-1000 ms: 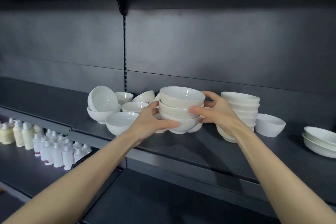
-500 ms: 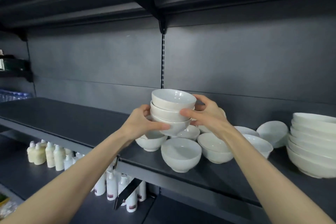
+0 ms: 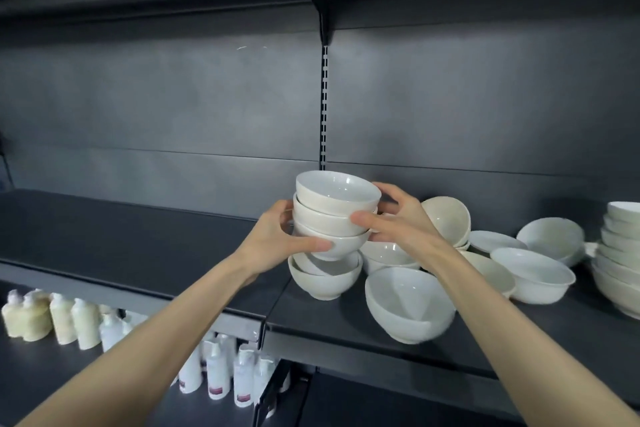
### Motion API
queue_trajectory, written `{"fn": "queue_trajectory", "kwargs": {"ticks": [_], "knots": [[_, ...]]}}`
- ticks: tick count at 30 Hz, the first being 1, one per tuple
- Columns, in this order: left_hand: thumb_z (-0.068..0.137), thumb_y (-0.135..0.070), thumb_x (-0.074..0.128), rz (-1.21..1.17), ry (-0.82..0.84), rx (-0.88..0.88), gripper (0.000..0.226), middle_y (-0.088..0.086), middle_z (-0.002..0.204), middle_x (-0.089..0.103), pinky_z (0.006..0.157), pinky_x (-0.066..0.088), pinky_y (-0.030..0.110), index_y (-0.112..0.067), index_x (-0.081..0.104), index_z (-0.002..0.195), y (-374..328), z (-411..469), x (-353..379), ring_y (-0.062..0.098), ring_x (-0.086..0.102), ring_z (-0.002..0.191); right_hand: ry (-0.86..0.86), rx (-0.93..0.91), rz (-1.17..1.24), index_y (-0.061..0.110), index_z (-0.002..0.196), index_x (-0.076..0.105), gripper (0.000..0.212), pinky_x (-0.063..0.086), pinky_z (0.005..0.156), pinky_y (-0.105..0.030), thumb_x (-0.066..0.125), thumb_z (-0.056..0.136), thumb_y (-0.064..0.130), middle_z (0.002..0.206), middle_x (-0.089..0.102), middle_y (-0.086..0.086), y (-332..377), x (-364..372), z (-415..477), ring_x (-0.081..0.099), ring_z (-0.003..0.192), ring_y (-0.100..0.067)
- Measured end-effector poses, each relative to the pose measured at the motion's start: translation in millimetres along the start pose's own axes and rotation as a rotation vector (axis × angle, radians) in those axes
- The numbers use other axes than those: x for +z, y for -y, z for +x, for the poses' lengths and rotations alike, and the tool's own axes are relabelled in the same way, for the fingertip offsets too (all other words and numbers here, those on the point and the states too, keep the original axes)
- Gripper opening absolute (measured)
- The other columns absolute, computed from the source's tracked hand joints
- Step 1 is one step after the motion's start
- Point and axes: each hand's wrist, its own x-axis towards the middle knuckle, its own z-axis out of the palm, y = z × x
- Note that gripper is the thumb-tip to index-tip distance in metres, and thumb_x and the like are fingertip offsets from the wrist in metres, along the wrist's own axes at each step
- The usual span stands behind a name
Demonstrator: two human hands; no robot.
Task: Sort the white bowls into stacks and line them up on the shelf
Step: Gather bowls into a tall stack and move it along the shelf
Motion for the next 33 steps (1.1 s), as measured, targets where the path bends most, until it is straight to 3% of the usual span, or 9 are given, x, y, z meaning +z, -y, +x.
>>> {"fn": "queue_trajectory", "kwargs": {"ticks": [5, 12, 16, 20, 24, 26, 29, 33], "knots": [[0.062, -0.014, 0.088, -0.031, -0.001, 0.008, 0.072, -0.014, 0.111, 0.065, 0.081, 0.051, 0.017, -0.019, 0.051, 0.123, 10, 5, -1, 0.003, 0.062, 0.104, 0.004, 0.022, 0.033, 0.022, 0.12, 0.056, 0.051, 0.058, 0.063, -0.024, 0.078, 0.076, 0.007, 0.101, 0.069, 0.006, -7, 5, 5, 0.067, 0.088, -0.008], [0.061, -0.017, 0.089, -0.026, -0.006, 0.011, 0.068, -0.018, 0.109, 0.064, 0.078, 0.05, 0.015, -0.024, 0.052, 0.118, 18, 10, -1, -0.002, 0.062, 0.1, 0.028, 0.031, 0.004, 0.026, 0.117, 0.056, 0.051, 0.059, 0.071, -0.03, 0.08, 0.074, 0.012, 0.104, 0.069, 0.006, -12, 6, 13, 0.067, 0.097, -0.014], [0.048, -0.029, 0.093, -0.045, -0.003, -0.034, 0.077, -0.013, 0.108, 0.068, 0.077, 0.051, 0.017, -0.022, 0.054, 0.115, 31, 8, 0, 0.003, 0.065, 0.1, 0.068, 0.057, -0.001, 0.022, 0.12, 0.055, 0.054, 0.06, 0.07, -0.029, 0.08, 0.074, 0.009, 0.106, 0.068, 0.002, -18, 11, 14, 0.067, 0.095, -0.016], [0.06, -0.014, 0.09, -0.072, -0.007, -0.042, 0.067, -0.011, 0.109, 0.068, 0.074, 0.051, 0.013, -0.018, 0.054, 0.117, 37, 8, 3, 0.003, 0.065, 0.1, 0.078, 0.066, -0.011, 0.02, 0.122, 0.055, 0.056, 0.06, 0.074, -0.033, 0.08, 0.073, 0.008, 0.108, 0.067, -0.001, -22, 11, 17, 0.067, 0.096, -0.015], [0.046, -0.031, 0.093, -0.09, -0.007, -0.045, 0.08, -0.012, 0.111, 0.067, 0.08, 0.051, 0.018, -0.022, 0.054, 0.116, 42, 9, 4, 0.003, 0.064, 0.102, 0.111, 0.061, -0.039, 0.023, 0.12, 0.054, 0.055, 0.06, 0.077, -0.034, 0.08, 0.074, 0.01, 0.107, 0.067, 0.003, -21, 10, 19, 0.067, 0.097, -0.013], [0.039, -0.039, 0.089, -0.105, -0.015, -0.044, 0.084, -0.012, 0.111, 0.067, 0.085, 0.053, 0.023, -0.024, 0.055, 0.114, 44, 9, 4, 0.004, 0.064, 0.103, 0.126, 0.044, -0.069, 0.025, 0.12, 0.053, 0.056, 0.058, 0.078, -0.027, 0.081, 0.073, 0.012, 0.106, 0.065, 0.007, -20, 10, 19, 0.065, 0.099, -0.012], [0.038, -0.039, 0.088, -0.13, -0.016, -0.037, 0.081, -0.012, 0.109, 0.068, 0.082, 0.053, 0.022, -0.027, 0.056, 0.111, 46, 8, 6, 0.003, 0.065, 0.1, 0.135, 0.018, -0.101, 0.027, 0.119, 0.05, 0.056, 0.047, 0.067, -0.003, 0.08, 0.074, 0.014, 0.103, 0.06, 0.017, -17, 11, 18, 0.061, 0.104, -0.011], [0.045, -0.03, 0.092, -0.108, -0.014, -0.027, 0.075, -0.011, 0.109, 0.067, 0.076, 0.053, 0.017, -0.027, 0.055, 0.11, 46, 6, 9, 0.004, 0.065, 0.1, 0.141, 0.021, -0.106, 0.028, 0.118, 0.05, 0.054, 0.04, 0.063, 0.003, 0.08, 0.075, 0.012, 0.107, 0.06, 0.016, -20, 9, 18, 0.06, 0.108, -0.013]]}}
